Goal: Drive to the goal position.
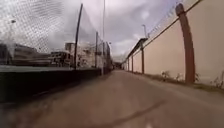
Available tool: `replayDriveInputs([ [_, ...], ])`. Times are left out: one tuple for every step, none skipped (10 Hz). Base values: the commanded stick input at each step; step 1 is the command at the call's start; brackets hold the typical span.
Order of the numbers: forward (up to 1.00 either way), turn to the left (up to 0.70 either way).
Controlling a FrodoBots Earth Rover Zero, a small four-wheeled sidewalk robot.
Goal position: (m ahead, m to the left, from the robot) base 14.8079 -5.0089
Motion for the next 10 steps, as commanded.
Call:
replayDriveInputs([
  [0.7, 0.0],
  [0.7, 0.0],
  [0.7, 0.0],
  [0.7, 0.0],
  [0.7, 0.0],
  [0.7, 0.0],
  [0.7, 0.0],
  [0.7, 0.0],
  [0.7, 0.0],
  [0.7, 0.0],
])
